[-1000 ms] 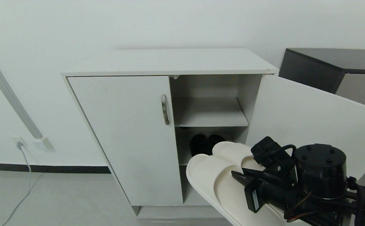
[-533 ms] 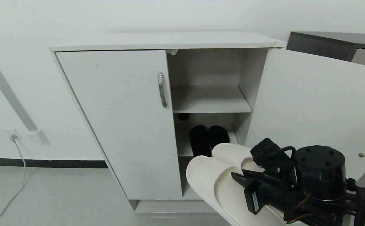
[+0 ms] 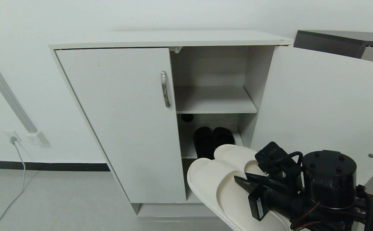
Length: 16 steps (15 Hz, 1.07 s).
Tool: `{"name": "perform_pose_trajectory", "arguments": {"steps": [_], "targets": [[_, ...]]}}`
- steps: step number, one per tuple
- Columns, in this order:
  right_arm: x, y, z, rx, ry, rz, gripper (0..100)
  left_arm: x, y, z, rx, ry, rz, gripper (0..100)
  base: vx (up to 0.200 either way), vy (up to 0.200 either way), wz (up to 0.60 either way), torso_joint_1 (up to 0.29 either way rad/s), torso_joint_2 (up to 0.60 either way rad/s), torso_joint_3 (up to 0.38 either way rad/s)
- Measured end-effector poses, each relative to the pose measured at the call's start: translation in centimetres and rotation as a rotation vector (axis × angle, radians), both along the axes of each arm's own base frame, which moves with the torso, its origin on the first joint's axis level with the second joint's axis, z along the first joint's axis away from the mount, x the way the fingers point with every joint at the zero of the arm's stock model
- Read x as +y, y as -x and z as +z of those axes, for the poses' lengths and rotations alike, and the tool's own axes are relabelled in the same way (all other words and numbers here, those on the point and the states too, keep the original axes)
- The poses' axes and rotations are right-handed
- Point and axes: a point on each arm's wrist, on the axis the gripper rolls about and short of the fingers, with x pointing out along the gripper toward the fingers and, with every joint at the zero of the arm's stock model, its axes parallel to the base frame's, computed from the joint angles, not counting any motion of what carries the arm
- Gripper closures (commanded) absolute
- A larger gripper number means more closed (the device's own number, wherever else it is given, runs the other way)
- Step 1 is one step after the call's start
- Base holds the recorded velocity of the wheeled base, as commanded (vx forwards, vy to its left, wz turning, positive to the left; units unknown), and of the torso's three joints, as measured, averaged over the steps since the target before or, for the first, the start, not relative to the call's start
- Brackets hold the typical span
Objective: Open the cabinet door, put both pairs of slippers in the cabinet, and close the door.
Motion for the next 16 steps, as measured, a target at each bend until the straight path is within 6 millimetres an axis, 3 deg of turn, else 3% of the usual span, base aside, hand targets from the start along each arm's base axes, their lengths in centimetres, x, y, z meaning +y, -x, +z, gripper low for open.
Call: {"name": "perform_pose_trajectory", "arguments": {"steps": [3, 8, 11, 16], "targets": [[1.4, -0.1, 0.0, -0.047, -0.006, -0.032, 100, 0.0, 0.0, 0.0, 0.000, -0.001, -0.015, 100, 0.000, 0.000, 0.00, 0.000, 0.00, 0.000], [7.4, -1.3, 0.5, -0.109, -0.043, -0.286, 100, 0.0, 0.0, 0.0, 0.001, -0.003, -0.016, 100, 0.000, 0.000, 0.00, 0.000, 0.00, 0.000], [10.2, -3.0, 2.1, -0.136, -0.062, -0.386, 100, 0.0, 0.0, 0.0, 0.001, -0.004, -0.016, 100, 0.000, 0.000, 0.00, 0.000, 0.00, 0.000], [11.1, -4.5, 4.7, 0.024, -0.007, -0.486, 100, 0.0, 0.0, 0.0, 0.001, -0.004, -0.016, 100, 0.000, 0.000, 0.00, 0.000, 0.00, 0.000]]}}
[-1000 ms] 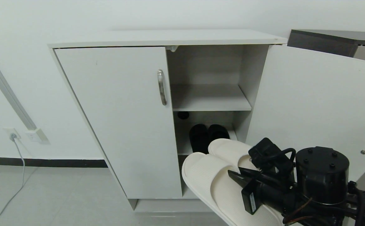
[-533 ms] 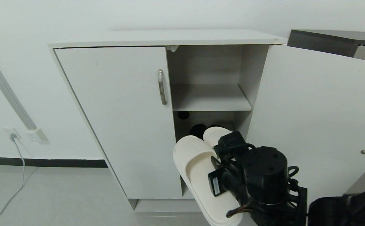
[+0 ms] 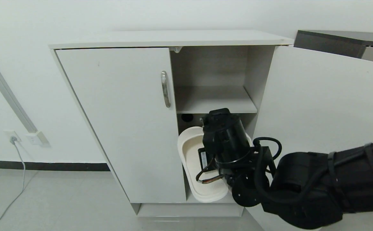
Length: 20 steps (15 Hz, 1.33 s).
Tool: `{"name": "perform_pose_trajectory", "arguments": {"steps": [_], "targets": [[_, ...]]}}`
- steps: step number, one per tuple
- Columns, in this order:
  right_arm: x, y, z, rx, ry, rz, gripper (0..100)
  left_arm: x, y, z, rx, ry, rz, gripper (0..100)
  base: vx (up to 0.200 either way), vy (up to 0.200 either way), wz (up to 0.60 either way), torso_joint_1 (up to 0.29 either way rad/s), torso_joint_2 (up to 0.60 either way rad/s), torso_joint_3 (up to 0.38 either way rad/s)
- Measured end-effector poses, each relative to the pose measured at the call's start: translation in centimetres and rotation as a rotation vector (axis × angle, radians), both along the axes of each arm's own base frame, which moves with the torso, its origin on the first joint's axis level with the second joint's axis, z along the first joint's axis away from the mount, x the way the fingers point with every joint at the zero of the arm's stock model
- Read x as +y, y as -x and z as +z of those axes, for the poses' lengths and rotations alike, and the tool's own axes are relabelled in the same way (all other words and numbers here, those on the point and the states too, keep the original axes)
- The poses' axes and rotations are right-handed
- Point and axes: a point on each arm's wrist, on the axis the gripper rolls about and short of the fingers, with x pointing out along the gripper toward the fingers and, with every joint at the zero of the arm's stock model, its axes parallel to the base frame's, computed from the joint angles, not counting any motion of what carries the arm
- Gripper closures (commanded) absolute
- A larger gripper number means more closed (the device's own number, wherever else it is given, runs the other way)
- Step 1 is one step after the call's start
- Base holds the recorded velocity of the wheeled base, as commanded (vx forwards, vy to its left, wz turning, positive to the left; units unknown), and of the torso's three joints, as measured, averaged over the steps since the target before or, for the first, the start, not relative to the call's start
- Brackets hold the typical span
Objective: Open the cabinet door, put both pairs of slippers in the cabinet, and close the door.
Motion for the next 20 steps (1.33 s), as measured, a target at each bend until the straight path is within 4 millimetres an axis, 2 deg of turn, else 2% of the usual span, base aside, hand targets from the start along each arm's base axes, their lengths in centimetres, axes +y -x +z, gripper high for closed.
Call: {"name": "perform_pose_trajectory", "arguments": {"steps": [2, 4, 6, 11, 20], "targets": [[-0.1, -0.3, 2.1, 0.056, -0.049, -0.049, 100, 0.0, 0.0, 0.0, 0.000, 0.000, 0.001, 100, 0.000, 0.000, 0.00, 0.000, 0.00, 0.000], [-0.2, -0.6, 4.5, 0.026, -0.095, -0.099, 100, 0.0, 0.0, 0.0, 0.000, 0.000, 0.001, 100, 0.000, 0.000, 0.00, 0.000, 0.00, 0.000], [-0.3, -0.8, 5.7, -0.003, -0.092, -0.102, 100, 0.0, 0.0, 0.0, 0.000, 0.001, 0.002, 100, 0.000, 0.000, 0.00, 0.000, 0.00, 0.000], [-0.7, -1.5, 5.9, -0.010, -0.097, -0.122, 100, 0.0, 0.0, 0.0, 0.001, 0.000, 0.001, 100, 0.000, 0.000, 0.00, 0.000, 0.00, 0.000], [-0.8, -2.2, 4.8, 0.006, -0.076, -0.138, 100, 0.0, 0.0, 0.0, 0.001, -0.001, -0.002, 100, 0.200, 0.000, 0.00, 0.001, 0.00, 0.003]]}}
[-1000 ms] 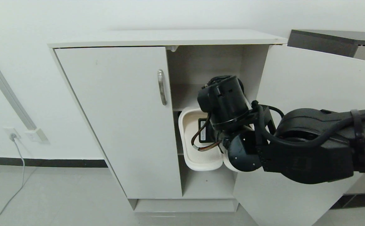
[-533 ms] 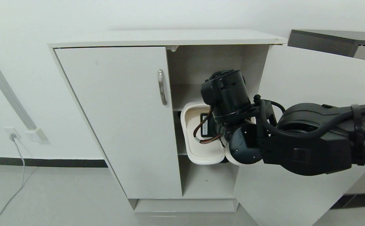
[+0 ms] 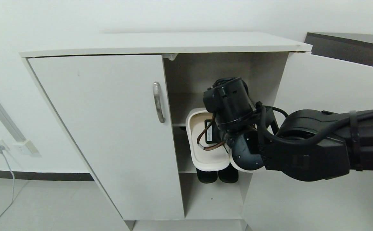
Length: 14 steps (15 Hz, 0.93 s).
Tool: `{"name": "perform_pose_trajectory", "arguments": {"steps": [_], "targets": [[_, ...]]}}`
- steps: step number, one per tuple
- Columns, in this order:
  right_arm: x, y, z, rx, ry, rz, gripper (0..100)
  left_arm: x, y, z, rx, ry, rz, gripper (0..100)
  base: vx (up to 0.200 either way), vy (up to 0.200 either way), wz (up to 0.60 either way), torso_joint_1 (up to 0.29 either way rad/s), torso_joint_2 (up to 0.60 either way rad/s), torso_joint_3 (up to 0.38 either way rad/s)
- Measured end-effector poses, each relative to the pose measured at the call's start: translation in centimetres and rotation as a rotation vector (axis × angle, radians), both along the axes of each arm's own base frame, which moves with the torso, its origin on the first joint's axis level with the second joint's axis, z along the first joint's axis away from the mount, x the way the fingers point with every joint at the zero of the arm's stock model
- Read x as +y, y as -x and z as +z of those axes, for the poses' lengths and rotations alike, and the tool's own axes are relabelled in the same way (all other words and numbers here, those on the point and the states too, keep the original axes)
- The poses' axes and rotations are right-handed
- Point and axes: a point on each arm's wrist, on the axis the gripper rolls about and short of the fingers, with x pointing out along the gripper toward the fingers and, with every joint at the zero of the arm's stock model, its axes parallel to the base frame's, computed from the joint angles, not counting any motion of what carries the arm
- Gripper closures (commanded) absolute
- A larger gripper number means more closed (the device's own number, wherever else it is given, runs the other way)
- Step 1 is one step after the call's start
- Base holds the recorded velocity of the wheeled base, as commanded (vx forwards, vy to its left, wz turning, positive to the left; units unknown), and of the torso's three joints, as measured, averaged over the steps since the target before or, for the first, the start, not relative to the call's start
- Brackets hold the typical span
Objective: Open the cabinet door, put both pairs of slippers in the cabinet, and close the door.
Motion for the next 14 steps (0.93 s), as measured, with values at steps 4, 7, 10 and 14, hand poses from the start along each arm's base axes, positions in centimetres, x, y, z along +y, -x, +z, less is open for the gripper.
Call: {"name": "perform_pose_trajectory", "arguments": {"steps": [4, 7, 10, 14], "targets": [[0.5, -1.1, -0.1, -0.048, -0.017, -0.004, 100, 0.0, 0.0, 0.0, -0.001, 0.001, 0.001, 100, 0.050, 0.000, 0.00, 0.001, 0.00, 0.001], [0.8, -2.5, -0.4, -0.092, -0.003, -0.007, 100, 0.0, 0.0, 0.0, -0.001, 0.001, 0.001, 100, 0.000, 0.000, 0.00, 0.000, 0.00, 0.000], [1.2, -3.9, -0.8, -0.101, -0.005, -0.018, 100, 0.0, 0.0, 0.0, -0.001, 0.001, 0.003, 100, 0.000, 0.000, 0.00, 0.000, 0.00, 0.000], [1.7, -5.8, -0.6, -0.101, 0.006, -0.019, 100, 0.0, 0.0, 0.0, -0.002, 0.002, 0.004, 100, 0.000, 0.000, 0.00, 0.000, 0.00, 0.000]]}}
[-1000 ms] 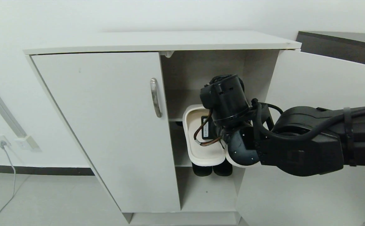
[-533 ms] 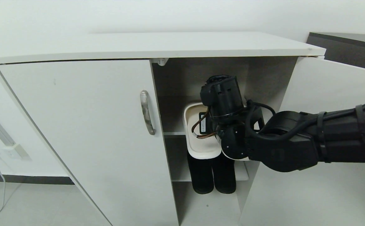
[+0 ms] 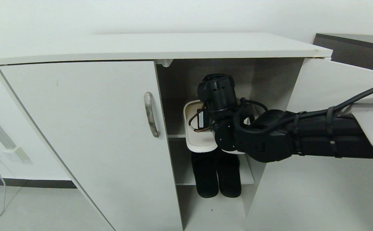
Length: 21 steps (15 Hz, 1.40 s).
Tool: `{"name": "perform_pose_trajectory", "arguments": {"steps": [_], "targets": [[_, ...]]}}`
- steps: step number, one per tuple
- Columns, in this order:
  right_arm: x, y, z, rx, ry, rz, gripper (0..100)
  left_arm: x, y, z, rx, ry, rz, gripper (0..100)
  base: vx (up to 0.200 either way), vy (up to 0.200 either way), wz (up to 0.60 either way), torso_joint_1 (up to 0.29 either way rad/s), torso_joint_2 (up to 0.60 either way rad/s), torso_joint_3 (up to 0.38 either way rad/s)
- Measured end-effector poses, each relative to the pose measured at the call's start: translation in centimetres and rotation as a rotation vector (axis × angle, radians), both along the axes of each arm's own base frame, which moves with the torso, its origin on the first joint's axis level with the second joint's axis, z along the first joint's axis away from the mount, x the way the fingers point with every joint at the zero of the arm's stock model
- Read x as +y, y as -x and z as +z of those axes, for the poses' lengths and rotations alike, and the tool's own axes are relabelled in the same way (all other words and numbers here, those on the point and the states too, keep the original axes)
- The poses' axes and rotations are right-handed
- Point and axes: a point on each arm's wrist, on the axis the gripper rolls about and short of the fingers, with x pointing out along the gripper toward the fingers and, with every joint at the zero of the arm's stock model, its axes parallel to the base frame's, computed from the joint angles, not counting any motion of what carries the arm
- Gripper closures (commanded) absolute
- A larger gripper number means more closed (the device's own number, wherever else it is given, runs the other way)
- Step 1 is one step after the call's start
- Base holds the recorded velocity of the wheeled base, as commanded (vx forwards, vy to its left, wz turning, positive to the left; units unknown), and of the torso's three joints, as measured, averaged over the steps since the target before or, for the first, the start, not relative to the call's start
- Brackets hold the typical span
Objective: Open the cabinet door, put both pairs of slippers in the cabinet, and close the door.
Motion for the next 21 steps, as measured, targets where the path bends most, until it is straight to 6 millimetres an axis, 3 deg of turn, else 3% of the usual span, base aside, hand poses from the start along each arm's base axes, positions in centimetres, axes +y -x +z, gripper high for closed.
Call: {"name": "perform_pose_trajectory", "arguments": {"steps": [8, 18, 19, 21], "targets": [[-0.2, -3.6, 0.9, -0.002, -0.015, -0.040, 100, 0.0, 0.0, 0.0, 0.000, 0.002, 0.005, 100, 0.000, 0.000, 0.00, 0.000, 0.00, 0.000], [0.0, -4.5, 0.0, 0.009, -0.005, -0.045, 100, 0.0, 0.0, 0.0, 0.000, 0.002, 0.005, 100, 0.000, 0.000, 0.00, 0.000, 0.00, 0.000], [0.1, -4.6, -0.1, 0.009, -0.005, -0.045, 0, 0.0, 0.0, 0.0, 0.000, 0.002, 0.005, 100, 0.000, 0.000, 0.00, 0.000, 0.00, 0.000], [0.1, -4.6, -0.2, 0.011, -0.004, -0.045, 0, 0.0, 0.0, 0.0, 0.000, 0.002, 0.005, 100, 0.000, 0.000, 0.00, 0.000, 0.00, 0.000]]}}
